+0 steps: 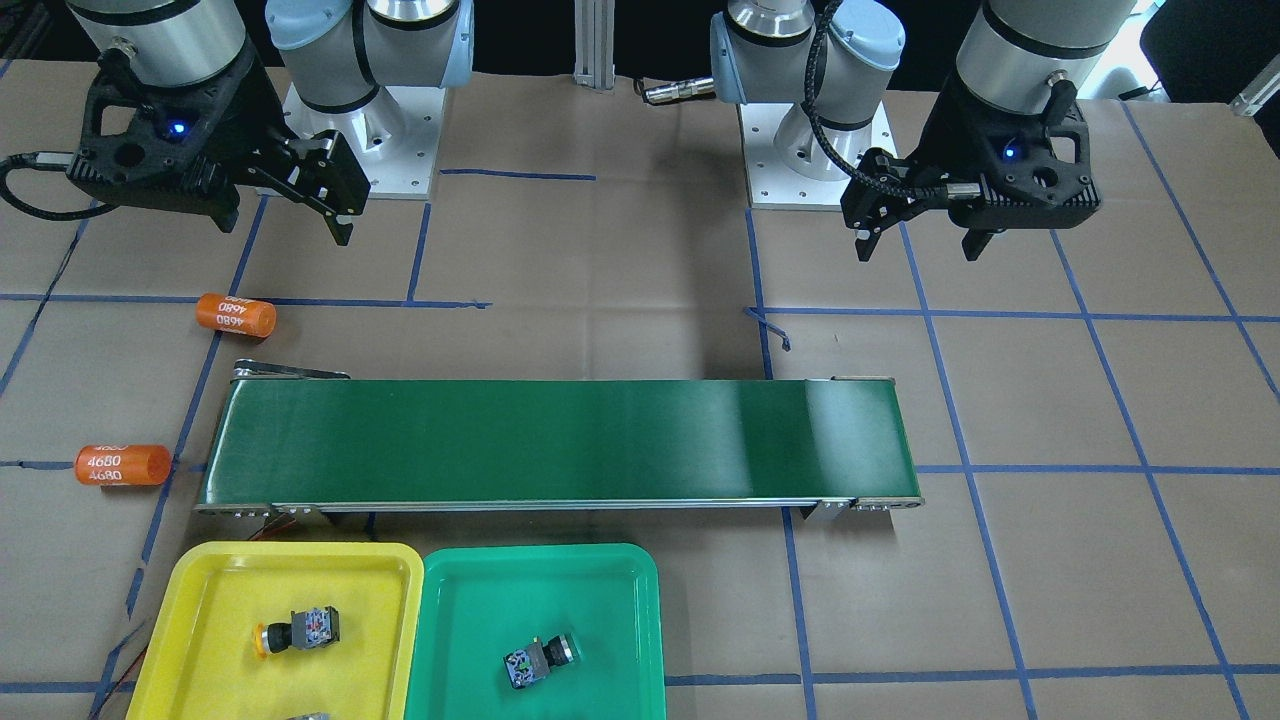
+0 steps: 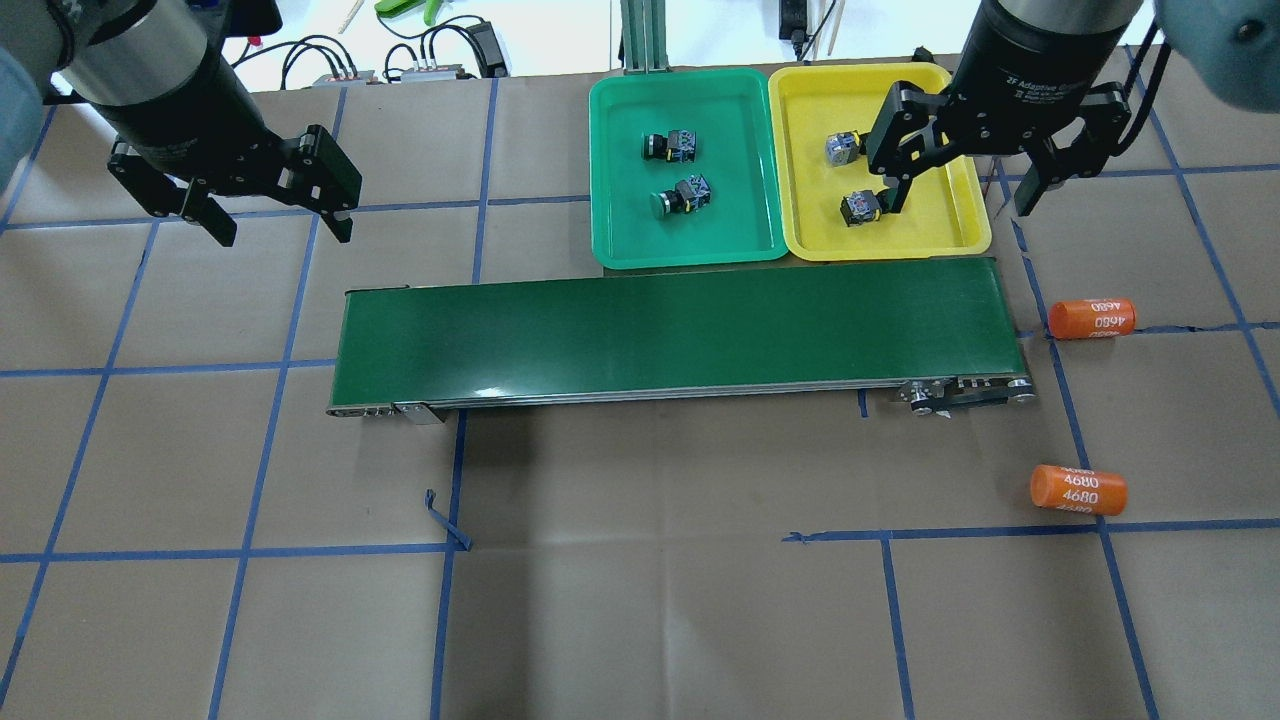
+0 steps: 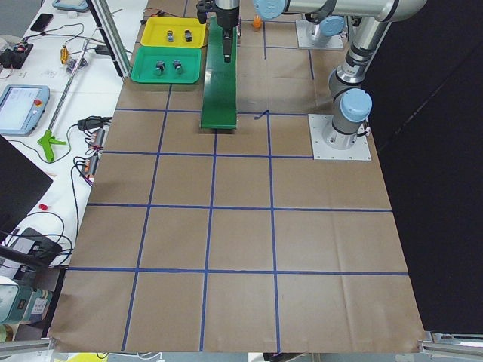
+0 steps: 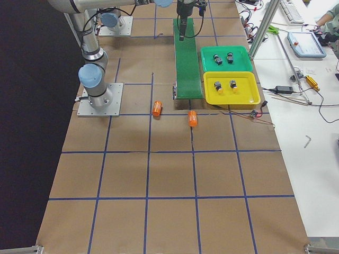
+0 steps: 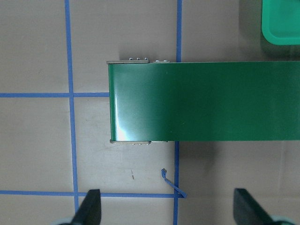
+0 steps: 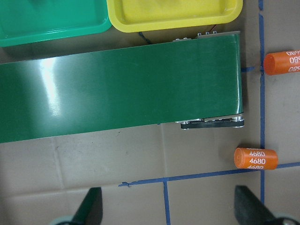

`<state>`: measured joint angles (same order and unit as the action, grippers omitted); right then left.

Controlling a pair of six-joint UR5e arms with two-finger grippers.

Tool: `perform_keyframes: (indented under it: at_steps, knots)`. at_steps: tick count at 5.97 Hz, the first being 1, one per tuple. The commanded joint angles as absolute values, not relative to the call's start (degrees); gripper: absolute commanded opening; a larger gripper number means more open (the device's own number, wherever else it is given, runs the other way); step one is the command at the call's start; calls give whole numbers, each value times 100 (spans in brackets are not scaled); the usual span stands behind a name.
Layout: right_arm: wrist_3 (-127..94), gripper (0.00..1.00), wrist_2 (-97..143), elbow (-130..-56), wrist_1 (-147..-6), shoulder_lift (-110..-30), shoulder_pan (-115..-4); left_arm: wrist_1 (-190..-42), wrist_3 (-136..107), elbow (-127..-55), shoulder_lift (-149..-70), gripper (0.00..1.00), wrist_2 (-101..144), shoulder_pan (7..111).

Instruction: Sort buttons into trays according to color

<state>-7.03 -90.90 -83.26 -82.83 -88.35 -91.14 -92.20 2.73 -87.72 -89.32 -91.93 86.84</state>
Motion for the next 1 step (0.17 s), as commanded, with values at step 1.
perform_keyframes:
  at_steps: [1]
  knots:
    - [-703,100,-9088,-8332,-8279,-8833,-9114,-9220,272,-8771,-8930,99,-9193,8684]
